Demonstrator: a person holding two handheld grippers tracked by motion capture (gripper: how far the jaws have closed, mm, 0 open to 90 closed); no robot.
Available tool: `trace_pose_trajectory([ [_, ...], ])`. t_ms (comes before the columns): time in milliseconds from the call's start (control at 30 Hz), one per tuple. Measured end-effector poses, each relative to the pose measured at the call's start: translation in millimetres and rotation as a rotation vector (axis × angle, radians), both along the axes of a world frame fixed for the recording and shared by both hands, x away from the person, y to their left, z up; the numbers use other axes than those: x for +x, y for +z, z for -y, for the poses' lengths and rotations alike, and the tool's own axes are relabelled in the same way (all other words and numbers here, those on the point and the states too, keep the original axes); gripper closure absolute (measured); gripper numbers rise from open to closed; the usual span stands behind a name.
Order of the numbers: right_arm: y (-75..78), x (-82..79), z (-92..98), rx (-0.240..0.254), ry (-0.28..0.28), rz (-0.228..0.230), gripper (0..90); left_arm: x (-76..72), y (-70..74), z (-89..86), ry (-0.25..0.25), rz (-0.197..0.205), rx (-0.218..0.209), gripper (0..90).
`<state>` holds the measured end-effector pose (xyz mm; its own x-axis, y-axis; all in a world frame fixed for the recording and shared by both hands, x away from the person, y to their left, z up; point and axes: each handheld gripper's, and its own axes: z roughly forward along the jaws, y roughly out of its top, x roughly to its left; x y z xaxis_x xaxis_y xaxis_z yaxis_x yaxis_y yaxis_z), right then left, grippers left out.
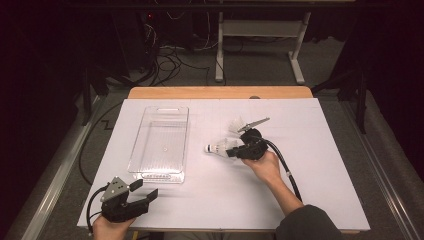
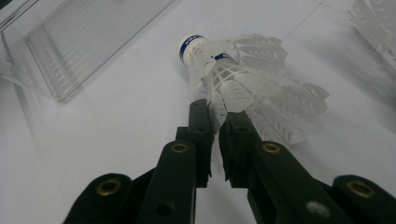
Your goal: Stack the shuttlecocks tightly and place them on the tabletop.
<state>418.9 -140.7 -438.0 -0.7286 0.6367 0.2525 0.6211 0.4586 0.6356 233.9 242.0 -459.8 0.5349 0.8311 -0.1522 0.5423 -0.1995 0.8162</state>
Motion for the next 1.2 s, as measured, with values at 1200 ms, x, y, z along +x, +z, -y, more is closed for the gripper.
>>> trace_pose_trajectory([
  [1200,2.2,-0.7,-0.4,0.036,-0.003,0.025,90.0,-0.3,0.2,0.2,-0.001,0.0,-0.001,34.1],
])
